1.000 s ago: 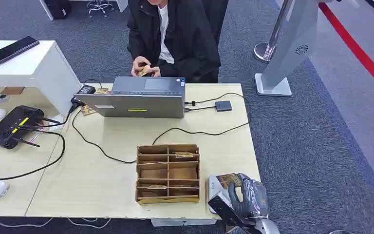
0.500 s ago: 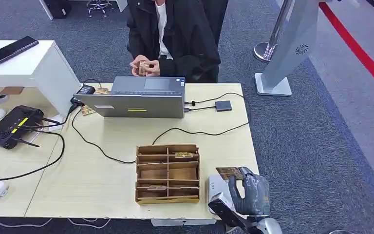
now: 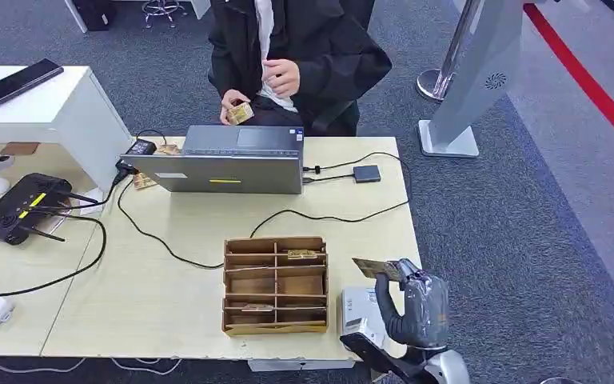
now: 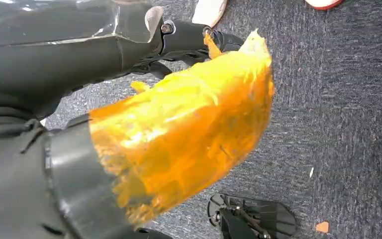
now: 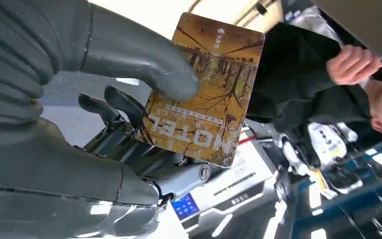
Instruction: Pass the card to the sensor for recognition and then transmit it.
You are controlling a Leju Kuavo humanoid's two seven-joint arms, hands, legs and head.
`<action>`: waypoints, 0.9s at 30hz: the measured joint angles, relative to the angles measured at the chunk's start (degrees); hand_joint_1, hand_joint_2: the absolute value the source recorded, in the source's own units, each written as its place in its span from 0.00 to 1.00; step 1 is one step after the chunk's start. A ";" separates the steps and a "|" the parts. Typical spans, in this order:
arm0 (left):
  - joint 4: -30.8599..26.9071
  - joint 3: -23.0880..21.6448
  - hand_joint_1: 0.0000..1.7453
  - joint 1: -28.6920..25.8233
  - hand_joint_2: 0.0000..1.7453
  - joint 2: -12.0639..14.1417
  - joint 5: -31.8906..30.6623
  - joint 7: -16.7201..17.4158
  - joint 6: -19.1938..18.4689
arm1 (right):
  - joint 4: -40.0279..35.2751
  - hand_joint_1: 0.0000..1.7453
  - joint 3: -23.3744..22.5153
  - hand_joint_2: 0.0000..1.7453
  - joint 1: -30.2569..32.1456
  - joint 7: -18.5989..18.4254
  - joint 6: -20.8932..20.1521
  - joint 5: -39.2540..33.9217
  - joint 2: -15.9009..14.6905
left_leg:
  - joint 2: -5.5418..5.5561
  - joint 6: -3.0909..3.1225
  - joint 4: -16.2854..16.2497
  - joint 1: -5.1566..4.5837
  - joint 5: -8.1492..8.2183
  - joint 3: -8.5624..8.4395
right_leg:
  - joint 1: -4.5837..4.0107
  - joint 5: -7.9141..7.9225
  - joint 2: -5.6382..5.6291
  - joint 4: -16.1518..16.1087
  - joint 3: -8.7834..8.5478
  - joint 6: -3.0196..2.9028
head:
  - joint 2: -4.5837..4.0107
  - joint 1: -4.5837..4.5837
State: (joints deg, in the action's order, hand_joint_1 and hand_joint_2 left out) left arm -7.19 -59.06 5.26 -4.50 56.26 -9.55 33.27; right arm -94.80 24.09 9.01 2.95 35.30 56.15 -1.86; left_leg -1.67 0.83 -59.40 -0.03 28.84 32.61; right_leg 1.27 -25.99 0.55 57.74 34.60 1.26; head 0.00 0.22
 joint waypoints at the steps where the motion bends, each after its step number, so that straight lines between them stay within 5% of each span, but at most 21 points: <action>1: 0.00 -0.04 0.00 0.00 0.00 0.00 0.00 0.00 0.00 | -0.52 1.00 -0.02 1.00 -0.02 0.26 0.02 0.39 0.02 | 0.00 0.00 0.00 0.00 0.00 0.00 | 0.00 0.00 0.00 0.00 0.00 0.00 | 0.00 0.00; 27: 0.00 -2.51 0.00 0.35 0.00 0.00 -0.74 0.11 -0.39 | -7.10 1.00 0.33 1.00 -7.82 2.99 -0.83 2.82 1.16 | 0.00 0.00 0.00 0.01 0.00 0.00 | 0.00 0.00 0.00 0.01 -0.01 0.00 | 0.00 0.00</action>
State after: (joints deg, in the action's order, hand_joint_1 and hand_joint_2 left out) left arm -7.19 -61.57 5.61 -4.50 55.52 -9.44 32.87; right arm -101.90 24.41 1.19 5.94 34.47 58.97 -0.70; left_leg -1.67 0.83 -59.40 -0.01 28.83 32.61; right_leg 1.27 -25.99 0.55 57.76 34.60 1.26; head 0.00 0.22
